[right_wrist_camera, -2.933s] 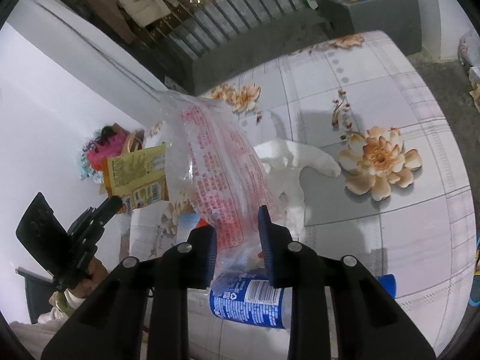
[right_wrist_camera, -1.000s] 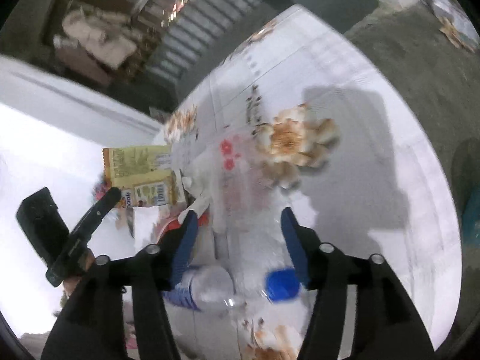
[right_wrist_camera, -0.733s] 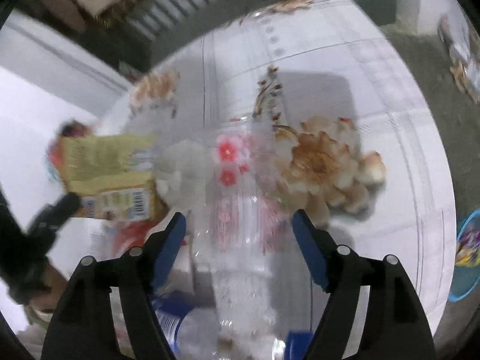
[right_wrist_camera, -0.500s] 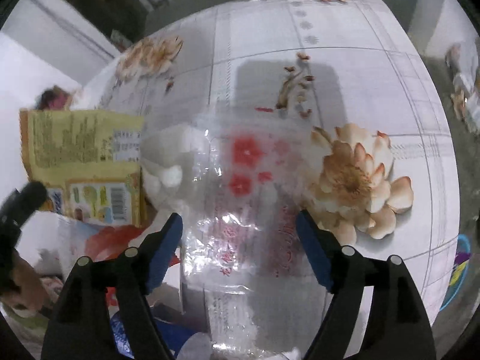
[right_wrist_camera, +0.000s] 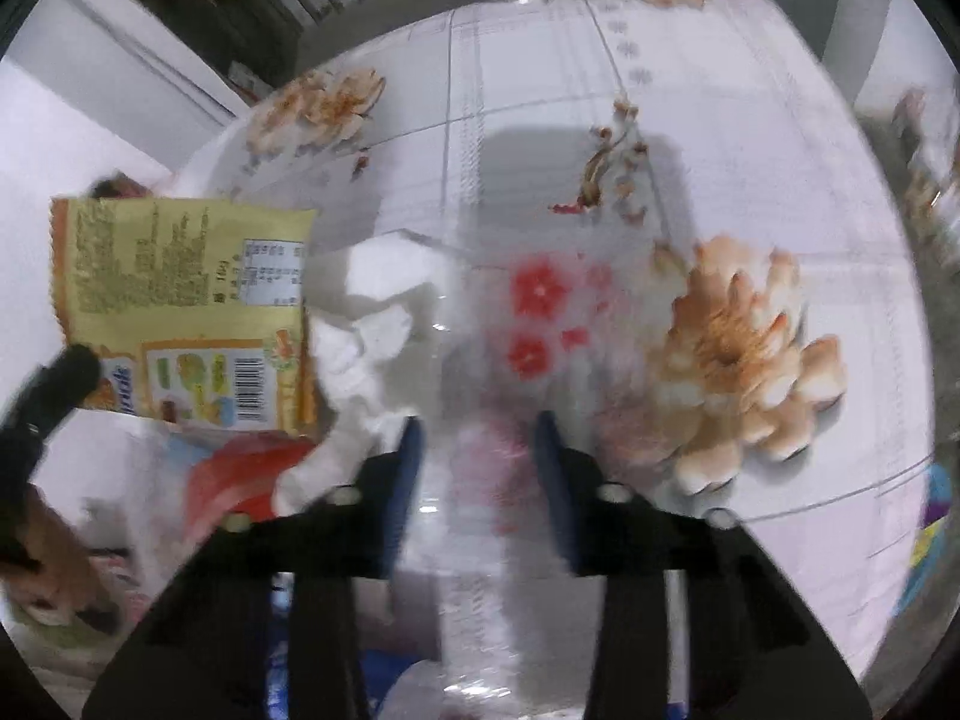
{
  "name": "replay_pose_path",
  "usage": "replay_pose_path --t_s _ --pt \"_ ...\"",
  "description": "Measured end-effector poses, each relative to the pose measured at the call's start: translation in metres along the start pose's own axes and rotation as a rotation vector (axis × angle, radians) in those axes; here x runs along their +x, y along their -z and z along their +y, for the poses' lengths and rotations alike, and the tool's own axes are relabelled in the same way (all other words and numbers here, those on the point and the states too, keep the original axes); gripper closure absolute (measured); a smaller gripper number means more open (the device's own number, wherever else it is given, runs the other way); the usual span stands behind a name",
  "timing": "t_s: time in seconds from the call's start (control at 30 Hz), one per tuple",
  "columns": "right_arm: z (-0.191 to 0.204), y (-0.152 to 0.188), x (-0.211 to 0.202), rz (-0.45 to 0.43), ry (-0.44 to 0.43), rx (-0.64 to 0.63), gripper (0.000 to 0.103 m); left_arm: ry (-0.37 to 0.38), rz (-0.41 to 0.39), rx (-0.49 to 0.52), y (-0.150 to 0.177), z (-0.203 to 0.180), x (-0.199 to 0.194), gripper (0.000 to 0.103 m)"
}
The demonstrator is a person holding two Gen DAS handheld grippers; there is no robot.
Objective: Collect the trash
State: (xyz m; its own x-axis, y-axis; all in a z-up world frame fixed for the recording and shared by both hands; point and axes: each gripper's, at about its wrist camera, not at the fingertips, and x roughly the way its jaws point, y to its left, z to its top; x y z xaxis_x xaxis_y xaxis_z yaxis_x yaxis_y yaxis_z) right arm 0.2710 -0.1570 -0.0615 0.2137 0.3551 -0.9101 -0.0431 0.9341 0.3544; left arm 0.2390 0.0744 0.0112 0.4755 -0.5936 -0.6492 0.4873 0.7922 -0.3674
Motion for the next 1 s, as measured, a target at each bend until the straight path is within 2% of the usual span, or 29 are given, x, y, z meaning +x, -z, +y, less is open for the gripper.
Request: replay_pose_path --t_s 0.17,0.33,0.5,0.67,0.73,0.77,0.8,0.87,1.0 --pt "-0.013 0.007 0.0 -0.001 -0.071 0.053 0.099 0.001 -0.026 0.025 -0.005 -0.008 -0.01 0.101" --pt "-0.02 0.017 -0.016 -0.047 -0.13 0.097 0.099 0.0 -0.049 0.048 -0.01 -0.018 -0.021 0.101" --pt "-0.032 0.031 -0.056 -0.159 -0.178 0.119 0.099 0.009 -0.085 0.087 -0.019 -0.035 -0.036 0.102" --pt "-0.047 0.036 -0.073 -0.187 -0.186 0.136 0.099 0.004 -0.104 0.127 -0.025 -0.054 -0.04 0.102" --pt "-0.054 0.033 -0.073 -0.17 -0.178 0.145 0.097 -0.002 -0.102 0.13 -0.024 -0.057 -0.038 0.102" --pt "-0.057 0.034 -0.074 -0.163 -0.172 0.143 0.092 0.0 -0.101 0.128 -0.025 -0.057 -0.038 0.102" --pt "-0.058 0.029 -0.071 -0.151 -0.158 0.143 0.078 -0.003 -0.097 0.123 -0.024 -0.057 -0.036 0.102" --pt "-0.058 0.02 -0.069 -0.153 -0.126 0.13 0.057 -0.006 -0.091 0.119 -0.022 -0.057 -0.034 0.102" --pt "-0.05 -0.013 -0.047 -0.145 -0.067 0.091 0.055 -0.015 -0.083 0.111 -0.019 -0.05 -0.032 0.102"
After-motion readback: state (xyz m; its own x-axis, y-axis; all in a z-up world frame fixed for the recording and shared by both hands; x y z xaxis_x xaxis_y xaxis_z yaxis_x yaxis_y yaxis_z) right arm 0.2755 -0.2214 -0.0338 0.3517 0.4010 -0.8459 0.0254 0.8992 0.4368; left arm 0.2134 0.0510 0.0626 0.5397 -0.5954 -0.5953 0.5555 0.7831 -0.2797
